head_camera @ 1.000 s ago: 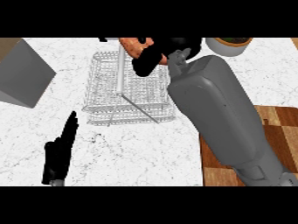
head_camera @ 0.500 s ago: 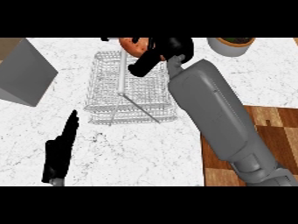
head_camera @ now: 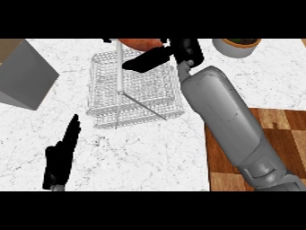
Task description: Pick the sweet potato from the cutting board and place it in the tiered basket
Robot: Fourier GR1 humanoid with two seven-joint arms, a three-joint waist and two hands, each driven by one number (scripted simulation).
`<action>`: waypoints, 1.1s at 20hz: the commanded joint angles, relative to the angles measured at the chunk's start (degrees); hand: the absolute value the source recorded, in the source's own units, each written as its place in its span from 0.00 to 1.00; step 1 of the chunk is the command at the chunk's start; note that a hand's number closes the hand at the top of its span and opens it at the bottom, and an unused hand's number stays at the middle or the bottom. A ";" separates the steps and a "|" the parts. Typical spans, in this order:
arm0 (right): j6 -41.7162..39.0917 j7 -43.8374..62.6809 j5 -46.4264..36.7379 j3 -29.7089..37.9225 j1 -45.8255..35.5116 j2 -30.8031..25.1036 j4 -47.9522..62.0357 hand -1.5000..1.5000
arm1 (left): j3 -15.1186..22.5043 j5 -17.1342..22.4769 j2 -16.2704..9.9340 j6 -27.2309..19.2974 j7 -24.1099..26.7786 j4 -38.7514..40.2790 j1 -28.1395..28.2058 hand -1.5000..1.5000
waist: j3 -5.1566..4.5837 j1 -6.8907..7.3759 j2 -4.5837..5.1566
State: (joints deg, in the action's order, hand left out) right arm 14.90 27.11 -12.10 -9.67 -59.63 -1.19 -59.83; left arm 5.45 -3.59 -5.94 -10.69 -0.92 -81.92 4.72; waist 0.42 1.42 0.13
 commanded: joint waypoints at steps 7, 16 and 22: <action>9.99 1.88 -2.22 9.52 0.79 -8.63 -5.33 0.00 | -2.15 1.43 0.23 -0.21 -1.95 1.35 -0.44 0.50 | -0.42 -2.28 -0.36; -6.03 5.63 11.93 24.66 11.76 -27.60 -16.51 0.00 | -1.83 0.57 0.85 -0.83 0.79 1.64 2.27 0.50 | -0.39 -2.87 -0.38; -20.77 -1.27 23.84 35.98 25.54 -37.29 -18.73 0.00 | -2.27 0.84 0.00 -0.15 0.50 0.09 3.19 0.50 | -0.33 -3.09 -0.39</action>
State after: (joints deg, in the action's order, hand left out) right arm 3.32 27.99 4.45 19.34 -40.56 -31.74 -77.35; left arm 3.84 -3.33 -5.55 -11.34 0.11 -82.61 6.97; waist 0.27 -1.34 -0.41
